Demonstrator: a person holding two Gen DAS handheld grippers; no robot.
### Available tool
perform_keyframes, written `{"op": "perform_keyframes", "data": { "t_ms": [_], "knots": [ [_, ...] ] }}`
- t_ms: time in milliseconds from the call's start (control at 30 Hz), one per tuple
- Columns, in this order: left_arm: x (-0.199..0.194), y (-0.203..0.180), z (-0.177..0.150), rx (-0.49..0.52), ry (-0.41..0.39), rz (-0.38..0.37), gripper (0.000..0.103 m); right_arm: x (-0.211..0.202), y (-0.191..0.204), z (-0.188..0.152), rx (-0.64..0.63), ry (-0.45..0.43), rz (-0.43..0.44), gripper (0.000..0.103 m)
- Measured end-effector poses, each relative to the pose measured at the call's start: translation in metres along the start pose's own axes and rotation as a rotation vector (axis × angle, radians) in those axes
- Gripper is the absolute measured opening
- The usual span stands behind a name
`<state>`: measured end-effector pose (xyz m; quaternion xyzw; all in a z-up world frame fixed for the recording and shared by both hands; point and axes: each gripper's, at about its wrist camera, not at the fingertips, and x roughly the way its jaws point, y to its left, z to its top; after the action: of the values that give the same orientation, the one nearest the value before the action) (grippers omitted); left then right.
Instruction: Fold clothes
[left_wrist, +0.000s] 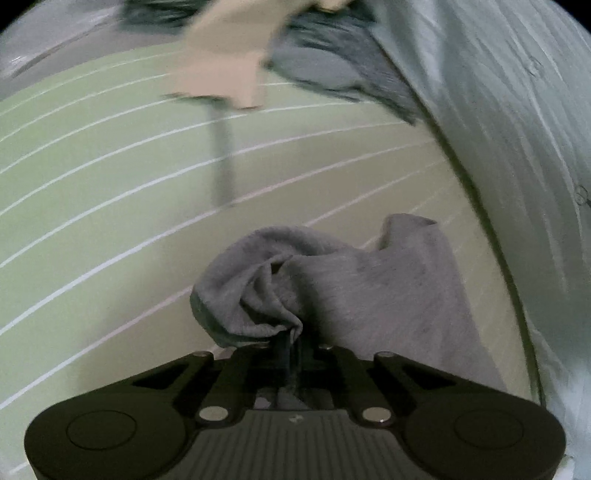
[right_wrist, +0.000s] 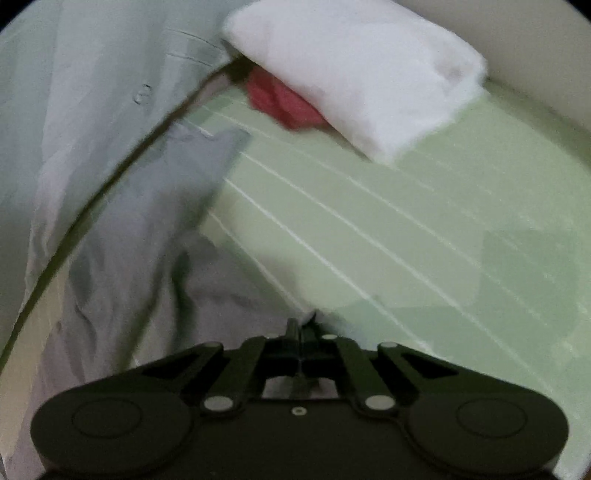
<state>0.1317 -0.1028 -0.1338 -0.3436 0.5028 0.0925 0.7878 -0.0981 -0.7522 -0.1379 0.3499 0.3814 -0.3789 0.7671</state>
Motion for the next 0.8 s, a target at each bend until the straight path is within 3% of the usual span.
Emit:
{"op": "perform_keyframes", "data": {
  "t_ms": [100,200,367,467,567,700,800],
  "knots": [
    [0.034,-0.043,0.018,0.035,0.019,-0.034,0.002,0.019,0.033,0.032,-0.016,-0.019,0.006,0.001],
    [0.054,-0.094,0.043,0.114,-0.018,-0.061,0.002,0.023,0.070,0.067,-0.075,-0.082,0.053,0.001],
    [0.013,-0.133,0.084,0.195,-0.186,-0.151,0.002,-0.032,0.093,0.103,-0.126,-0.263,0.156,0.001],
    [-0.034,-0.115,0.091,0.192,-0.283,-0.202,0.002,-0.083,0.063,0.104,-0.062,-0.361,0.241,0.001],
    [-0.082,-0.081,0.075,0.204,-0.360,-0.217,0.003,-0.126,0.025,0.080,-0.036,-0.390,0.320,0.001],
    [-0.114,-0.028,0.031,0.215,-0.390,-0.099,0.003,-0.128,-0.015,0.014,-0.136,-0.296,0.258,0.001],
    [-0.108,0.024,-0.006,0.155,-0.319,0.021,0.003,-0.097,-0.054,-0.039,-0.104,-0.135,0.220,0.001]
  ]
}}
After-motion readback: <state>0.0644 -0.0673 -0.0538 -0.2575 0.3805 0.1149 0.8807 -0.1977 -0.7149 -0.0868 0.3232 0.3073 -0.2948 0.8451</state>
